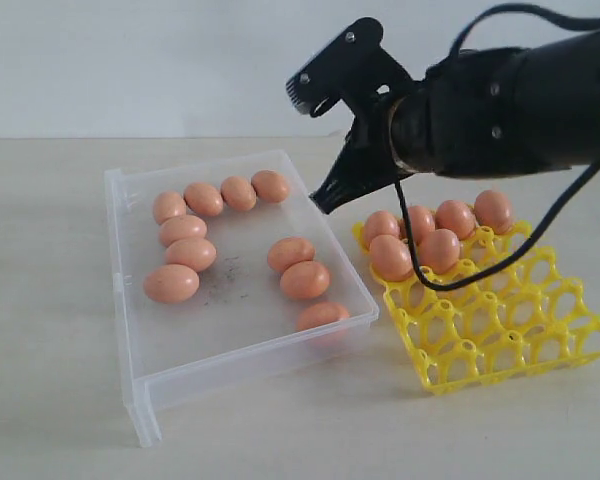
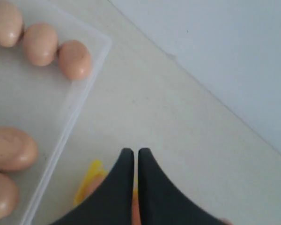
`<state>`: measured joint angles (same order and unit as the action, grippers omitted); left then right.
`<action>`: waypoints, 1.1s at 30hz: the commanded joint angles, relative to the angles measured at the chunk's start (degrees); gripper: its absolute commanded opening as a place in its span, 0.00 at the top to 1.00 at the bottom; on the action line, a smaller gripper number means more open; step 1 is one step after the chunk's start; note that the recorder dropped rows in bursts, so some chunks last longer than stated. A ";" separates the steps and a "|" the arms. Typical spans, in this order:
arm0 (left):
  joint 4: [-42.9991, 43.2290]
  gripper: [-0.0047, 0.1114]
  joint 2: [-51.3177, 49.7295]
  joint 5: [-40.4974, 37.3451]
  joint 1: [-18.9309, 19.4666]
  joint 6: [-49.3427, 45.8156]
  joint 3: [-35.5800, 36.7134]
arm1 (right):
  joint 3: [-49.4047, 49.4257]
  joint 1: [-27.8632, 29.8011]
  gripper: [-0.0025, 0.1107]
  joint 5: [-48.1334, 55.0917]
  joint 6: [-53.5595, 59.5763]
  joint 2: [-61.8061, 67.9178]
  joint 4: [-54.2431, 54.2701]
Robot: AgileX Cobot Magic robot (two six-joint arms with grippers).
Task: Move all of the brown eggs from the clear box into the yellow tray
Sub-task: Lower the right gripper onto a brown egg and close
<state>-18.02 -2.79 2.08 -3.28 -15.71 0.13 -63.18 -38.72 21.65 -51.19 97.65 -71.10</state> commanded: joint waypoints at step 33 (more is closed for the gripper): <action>-0.26 0.93 -0.23 0.90 -0.16 -0.26 -0.13 | -18.04 -2.42 0.47 20.37 106.82 13.75 76.09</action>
<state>-18.02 -2.79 2.08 -3.28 -15.71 0.13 -80.90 -41.20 42.96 55.49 110.28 7.26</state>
